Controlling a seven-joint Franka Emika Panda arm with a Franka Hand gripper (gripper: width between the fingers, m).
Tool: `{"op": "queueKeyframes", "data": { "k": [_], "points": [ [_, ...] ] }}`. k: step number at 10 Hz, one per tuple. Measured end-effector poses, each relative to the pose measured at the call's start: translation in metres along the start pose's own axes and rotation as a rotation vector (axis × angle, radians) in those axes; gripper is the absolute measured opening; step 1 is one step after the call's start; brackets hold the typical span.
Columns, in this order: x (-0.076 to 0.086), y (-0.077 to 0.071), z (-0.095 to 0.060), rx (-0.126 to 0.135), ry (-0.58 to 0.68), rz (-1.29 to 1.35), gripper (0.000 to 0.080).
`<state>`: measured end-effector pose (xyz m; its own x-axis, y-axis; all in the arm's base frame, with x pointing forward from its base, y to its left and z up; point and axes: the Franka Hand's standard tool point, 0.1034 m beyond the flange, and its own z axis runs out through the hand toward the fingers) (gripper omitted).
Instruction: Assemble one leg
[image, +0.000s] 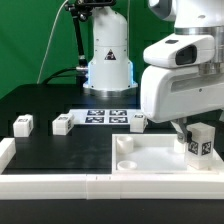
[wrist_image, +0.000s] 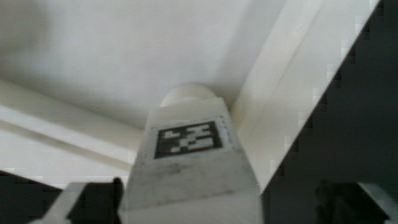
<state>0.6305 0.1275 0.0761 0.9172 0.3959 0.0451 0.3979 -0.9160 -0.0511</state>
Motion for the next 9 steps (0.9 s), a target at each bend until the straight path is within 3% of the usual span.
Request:
{"op": "queueKeyframes", "data": {
  "k": [1, 7, 9],
  "points": [
    [-0.0001, 0.0017, -0.0002, -0.002, 0.001, 0.001, 0.0295],
    [-0.0013, 0.0048, 0.0002, -0.003, 0.0, 0.07, 0.0294],
    [-0.0018, 0.0064, 0.0005, -0.007, 0.007, 0.335, 0.0294]
  ]
}}
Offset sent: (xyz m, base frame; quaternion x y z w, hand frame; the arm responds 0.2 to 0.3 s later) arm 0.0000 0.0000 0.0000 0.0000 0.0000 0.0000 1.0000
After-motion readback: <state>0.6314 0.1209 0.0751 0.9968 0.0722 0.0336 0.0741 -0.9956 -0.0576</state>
